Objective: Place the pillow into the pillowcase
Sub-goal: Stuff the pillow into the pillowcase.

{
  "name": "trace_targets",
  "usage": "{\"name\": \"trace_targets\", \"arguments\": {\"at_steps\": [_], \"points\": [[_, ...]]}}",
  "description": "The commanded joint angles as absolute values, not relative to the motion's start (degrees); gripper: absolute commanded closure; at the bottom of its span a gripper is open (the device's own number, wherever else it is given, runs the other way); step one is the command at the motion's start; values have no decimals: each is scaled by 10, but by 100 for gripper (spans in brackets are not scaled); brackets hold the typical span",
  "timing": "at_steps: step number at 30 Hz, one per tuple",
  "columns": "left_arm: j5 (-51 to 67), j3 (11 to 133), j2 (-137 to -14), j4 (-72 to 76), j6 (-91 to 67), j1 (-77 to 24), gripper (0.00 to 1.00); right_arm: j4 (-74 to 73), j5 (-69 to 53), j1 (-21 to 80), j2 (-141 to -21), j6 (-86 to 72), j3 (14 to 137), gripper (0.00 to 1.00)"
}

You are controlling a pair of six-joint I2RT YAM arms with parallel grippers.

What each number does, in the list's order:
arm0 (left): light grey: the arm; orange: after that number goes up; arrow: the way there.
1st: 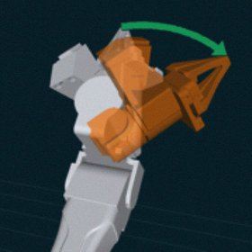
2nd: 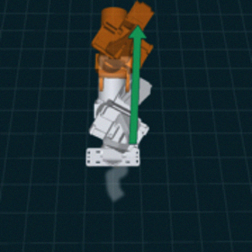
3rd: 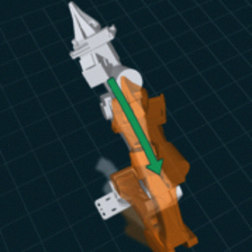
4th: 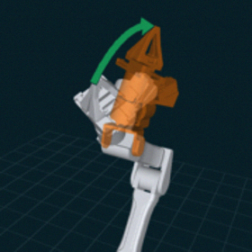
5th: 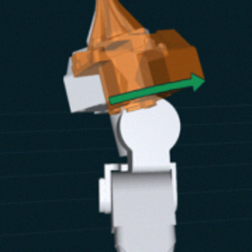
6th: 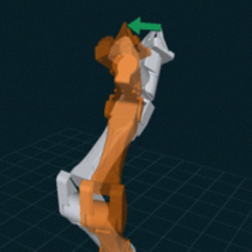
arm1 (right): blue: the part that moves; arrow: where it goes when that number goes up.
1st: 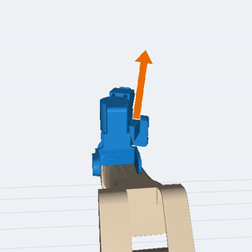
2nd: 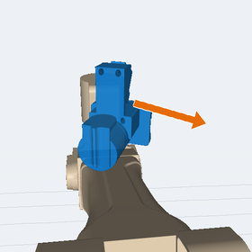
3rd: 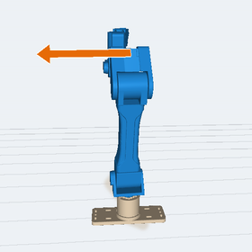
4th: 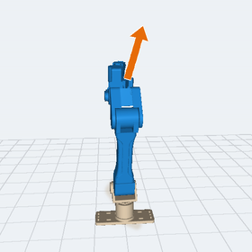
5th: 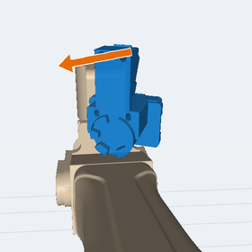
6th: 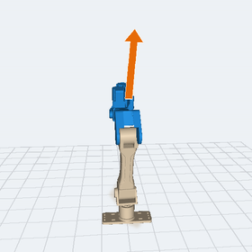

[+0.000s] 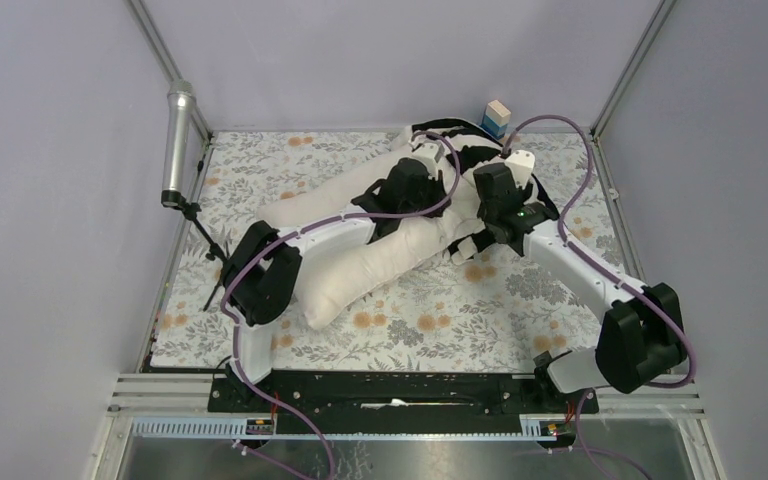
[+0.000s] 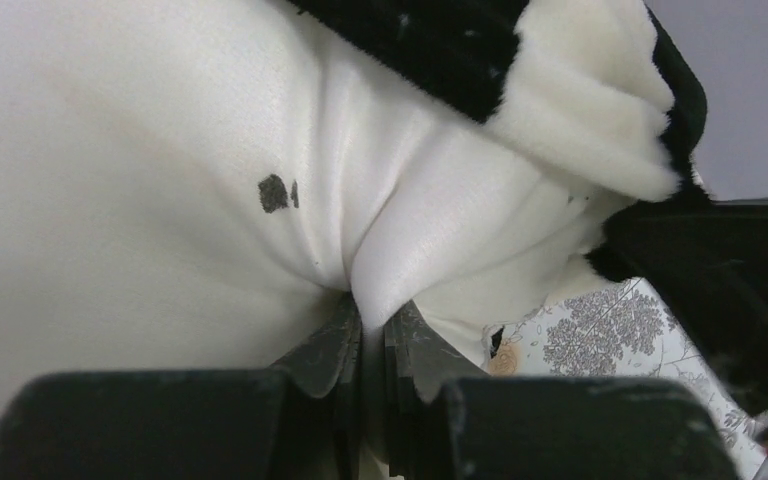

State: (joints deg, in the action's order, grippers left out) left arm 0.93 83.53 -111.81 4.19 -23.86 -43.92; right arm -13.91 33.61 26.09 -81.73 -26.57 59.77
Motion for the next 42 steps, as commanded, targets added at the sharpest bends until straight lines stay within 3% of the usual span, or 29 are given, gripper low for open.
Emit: {"name": "trace_targets", "arguments": {"at_steps": [1,9,13,18,19,24,26,31,36,42], "points": [[-36,852,-1135,20,-279,-402,100,-214,348,268,-756,-257,678,100],[-15,896,-1147,18,-350,-396,100,-260,320,556,-745,-294,771,100],[20,884,-1124,20,-389,-399,100,-225,278,571,-750,-359,685,100],[60,724,-1061,71,-470,-408,100,-202,224,501,-697,-396,564,100],[66,687,-1044,88,-480,-414,100,-203,218,492,-683,-394,556,95],[59,583,-1007,121,-489,-437,100,-232,233,485,-656,-345,631,44],[59,559,-997,132,-491,-437,100,-257,249,465,-678,-319,699,32],[56,531,-976,141,-489,-438,100,-281,241,360,-821,-267,831,37],[60,511,-977,155,-494,-447,100,-344,306,346,-975,-241,974,38],[61,493,-978,163,-493,-452,100,-381,400,335,-1071,-213,1062,38]]}}
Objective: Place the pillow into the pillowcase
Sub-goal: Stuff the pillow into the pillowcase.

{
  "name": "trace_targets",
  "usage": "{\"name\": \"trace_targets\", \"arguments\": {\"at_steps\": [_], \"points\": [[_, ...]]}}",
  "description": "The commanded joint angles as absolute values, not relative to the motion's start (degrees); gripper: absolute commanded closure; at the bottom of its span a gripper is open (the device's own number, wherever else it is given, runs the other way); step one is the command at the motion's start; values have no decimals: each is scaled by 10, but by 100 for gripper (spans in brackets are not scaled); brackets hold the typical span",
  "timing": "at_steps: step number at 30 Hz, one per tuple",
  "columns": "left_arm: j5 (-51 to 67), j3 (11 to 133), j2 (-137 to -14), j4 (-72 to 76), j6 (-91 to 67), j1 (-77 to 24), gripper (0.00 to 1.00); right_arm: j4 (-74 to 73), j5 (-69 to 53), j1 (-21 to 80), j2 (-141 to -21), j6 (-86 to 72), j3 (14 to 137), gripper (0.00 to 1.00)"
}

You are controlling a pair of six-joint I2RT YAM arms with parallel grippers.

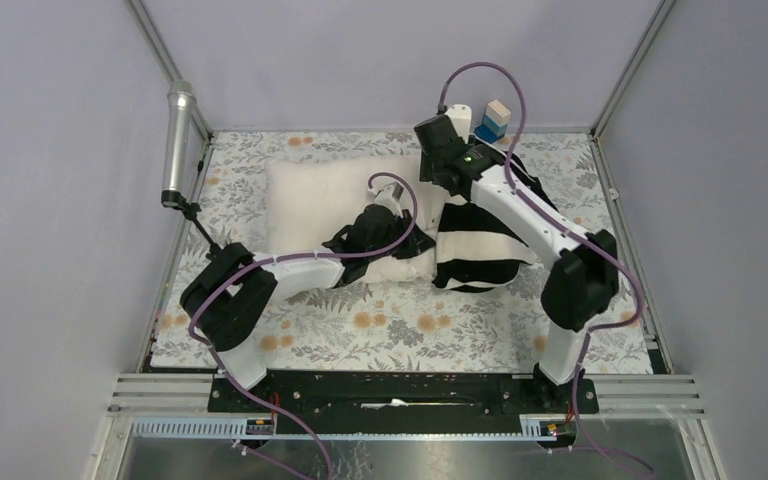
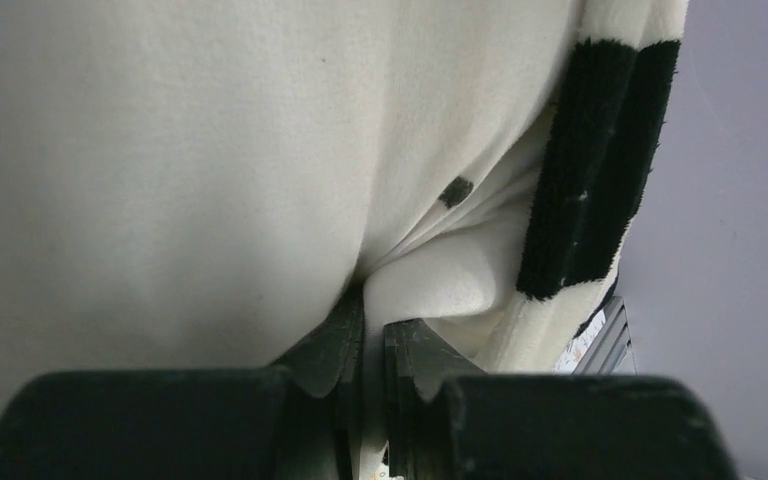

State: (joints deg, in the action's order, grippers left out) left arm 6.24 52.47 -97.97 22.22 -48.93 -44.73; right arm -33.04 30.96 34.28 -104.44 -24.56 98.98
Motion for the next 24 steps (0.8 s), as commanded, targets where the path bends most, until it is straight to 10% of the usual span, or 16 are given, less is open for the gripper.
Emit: {"name": "trace_targets", "arguments": {"at_steps": [1,18,21,24], "points": [[61,491,-977,164,-492,-453,100,-390,413,333,-1085,-209,1078,39],[63,462,-966,180,-482,-460,100,-408,405,305,-1175,-170,1140,52],[66,454,-964,188,-475,-463,100,-441,408,304,-1205,-166,1196,63],[81,443,-965,203,-465,-469,100,-493,389,305,-1233,-176,1293,95]]}}
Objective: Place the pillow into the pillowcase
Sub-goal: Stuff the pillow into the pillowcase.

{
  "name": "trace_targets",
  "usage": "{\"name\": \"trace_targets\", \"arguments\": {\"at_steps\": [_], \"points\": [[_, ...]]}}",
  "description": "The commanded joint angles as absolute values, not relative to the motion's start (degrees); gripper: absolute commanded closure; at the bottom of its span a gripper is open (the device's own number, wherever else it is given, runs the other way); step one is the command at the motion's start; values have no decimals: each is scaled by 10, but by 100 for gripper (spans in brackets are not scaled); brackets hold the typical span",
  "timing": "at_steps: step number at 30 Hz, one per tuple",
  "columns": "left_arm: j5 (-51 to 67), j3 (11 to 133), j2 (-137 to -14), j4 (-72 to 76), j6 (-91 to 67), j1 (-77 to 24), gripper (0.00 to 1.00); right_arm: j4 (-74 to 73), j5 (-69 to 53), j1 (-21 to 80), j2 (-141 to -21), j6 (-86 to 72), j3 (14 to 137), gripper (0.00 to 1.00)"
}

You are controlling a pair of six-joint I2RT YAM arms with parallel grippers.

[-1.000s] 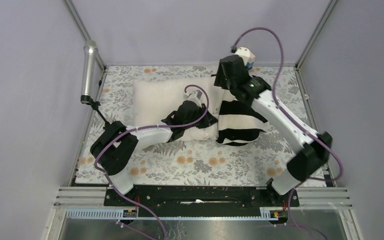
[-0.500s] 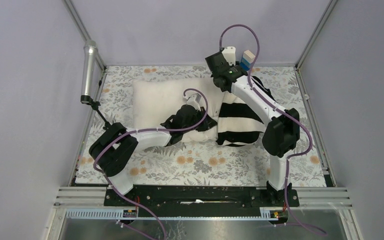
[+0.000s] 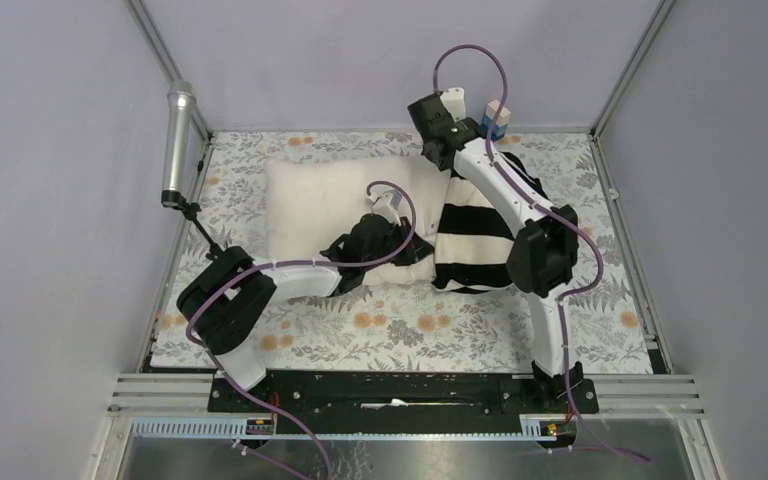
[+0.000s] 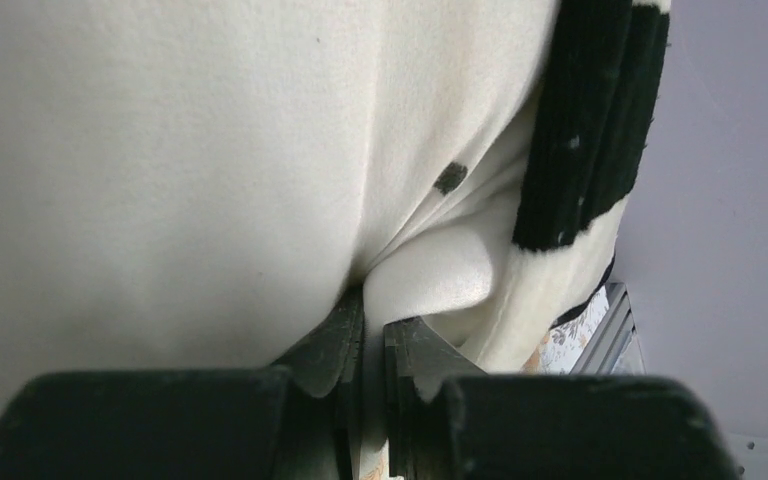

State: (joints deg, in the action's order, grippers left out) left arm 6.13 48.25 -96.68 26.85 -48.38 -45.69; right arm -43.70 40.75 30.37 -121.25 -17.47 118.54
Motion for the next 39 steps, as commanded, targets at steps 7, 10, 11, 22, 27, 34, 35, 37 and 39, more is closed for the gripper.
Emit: {"name": "trace_targets", "arguments": {"at_steps": [7,10,11,22,27,34,35,37,39], "points": [[117,474,-987,214,-413,-501,100,-544,231,375,-1263,-243,1509,100],[120,487,-997,212,-406,-504,100,-479,192,384,-1237,-263,1407,100],[120,492,-999,208,-404,-504,100,-462,193,382,-1230,-264,1366,100],[69,539,-926,110,-390,-502,79,-303,121,320,-1101,-263,1074,100],[33,593,-829,12,-390,-502,51,-251,86,306,-1039,-261,1040,100],[-201,747,-809,-278,-335,-474,18,-298,67,290,-1048,-255,1132,100],[-211,742,-811,-290,-333,-462,14,-300,59,289,-1050,-257,1138,100],[-244,721,-813,-303,-329,-445,5,-306,51,290,-1061,-259,1152,100],[-245,691,-819,-295,-333,-426,1,-317,47,290,-1075,-258,1168,100]]}}
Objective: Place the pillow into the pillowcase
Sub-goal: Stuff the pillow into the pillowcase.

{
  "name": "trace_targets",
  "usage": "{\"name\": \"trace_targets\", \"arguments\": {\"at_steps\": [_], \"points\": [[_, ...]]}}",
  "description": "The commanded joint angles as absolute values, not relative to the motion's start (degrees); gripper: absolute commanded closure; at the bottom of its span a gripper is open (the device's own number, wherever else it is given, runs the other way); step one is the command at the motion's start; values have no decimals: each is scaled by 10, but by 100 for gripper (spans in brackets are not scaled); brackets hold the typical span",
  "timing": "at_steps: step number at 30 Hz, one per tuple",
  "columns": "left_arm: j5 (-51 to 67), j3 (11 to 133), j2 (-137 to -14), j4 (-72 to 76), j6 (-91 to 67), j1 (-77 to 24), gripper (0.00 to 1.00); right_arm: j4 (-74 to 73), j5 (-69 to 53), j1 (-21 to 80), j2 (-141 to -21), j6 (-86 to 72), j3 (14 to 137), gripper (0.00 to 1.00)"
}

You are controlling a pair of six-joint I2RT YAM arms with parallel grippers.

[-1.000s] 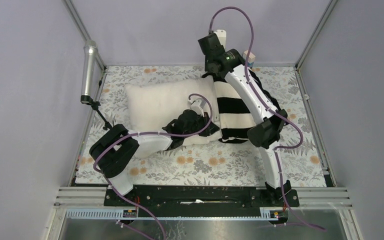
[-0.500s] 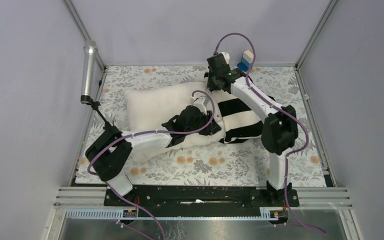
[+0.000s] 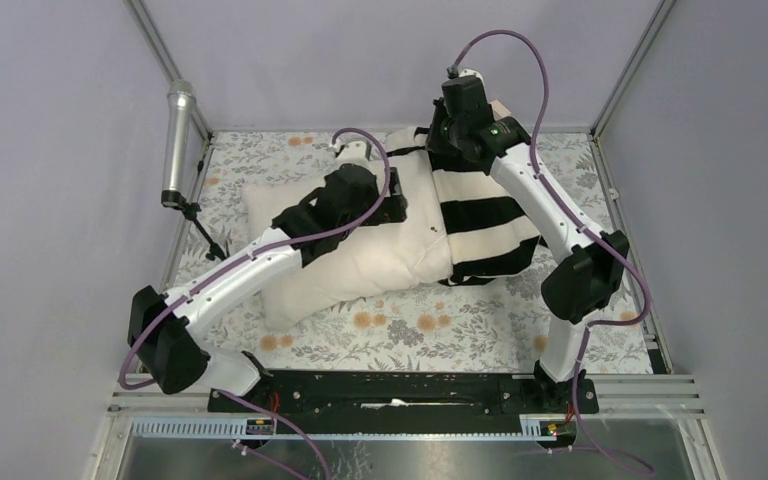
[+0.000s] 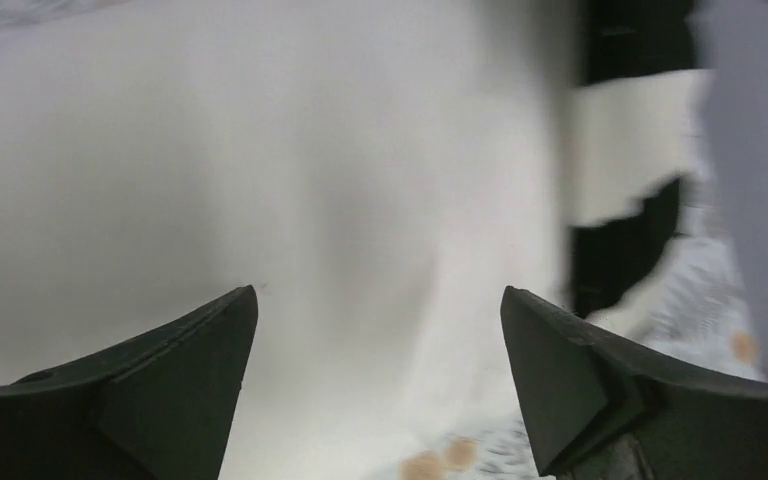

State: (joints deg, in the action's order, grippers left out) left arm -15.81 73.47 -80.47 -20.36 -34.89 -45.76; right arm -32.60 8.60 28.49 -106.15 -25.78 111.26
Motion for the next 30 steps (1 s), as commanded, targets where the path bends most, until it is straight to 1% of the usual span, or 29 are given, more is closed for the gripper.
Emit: {"name": "trace_targets", "arguments": {"at_steps": [1,3,4,5,6,7,8,9,10,11,12,13,14,16,18,20,23,25,26,27,30], "points": [[-234,673,-826,-281,-336,-415,1,-320,42,289,-1081,-256,1172,100],[-202,651,-858,-250,-346,-396,3,-325,37,291,-1090,-257,1180,100],[-189,646,-877,-232,-350,-392,6,-338,37,292,-1096,-256,1188,98],[-174,646,-898,-215,-353,-391,12,-353,45,296,-1101,-254,1198,93],[-161,646,-915,-197,-357,-390,21,-369,69,303,-1101,-247,1205,85],[-152,646,-934,-182,-365,-390,41,-384,94,309,-1099,-239,1208,74],[-144,650,-945,-175,-371,-389,59,-399,123,317,-1092,-231,1207,59],[-139,655,-953,-172,-375,-387,73,-410,150,321,-1078,-225,1197,44],[-135,658,-955,-169,-377,-386,84,-416,175,324,-1061,-222,1177,32],[-133,660,-955,-167,-379,-385,94,-417,202,327,-1036,-219,1146,24],[-129,662,-952,-168,-380,-384,100,-405,225,332,-1009,-218,1105,19],[-126,663,-948,-168,-378,-382,100,-385,246,338,-975,-216,1031,14],[-125,663,-944,-167,-376,-381,100,-371,257,341,-949,-217,988,11],[-117,666,-938,-168,-374,-378,100,-357,268,350,-919,-220,922,11],[-107,672,-936,-168,-374,-377,100,-355,283,363,-912,-223,883,11],[-100,679,-937,-167,-374,-377,100,-370,303,385,-907,-234,858,16],[-89,685,-934,-165,-375,-377,100,-360,323,412,-887,-257,804,17],[-78,689,-929,-164,-376,-377,100,-355,342,412,-890,-263,788,19],[-68,694,-926,-164,-376,-377,100,-361,353,412,-897,-261,795,25],[-62,700,-920,-167,-376,-377,100,-365,360,412,-908,-257,807,33],[-63,715,-904,-175,-374,-379,100,-396,381,413,-928,-247,867,70]]}}
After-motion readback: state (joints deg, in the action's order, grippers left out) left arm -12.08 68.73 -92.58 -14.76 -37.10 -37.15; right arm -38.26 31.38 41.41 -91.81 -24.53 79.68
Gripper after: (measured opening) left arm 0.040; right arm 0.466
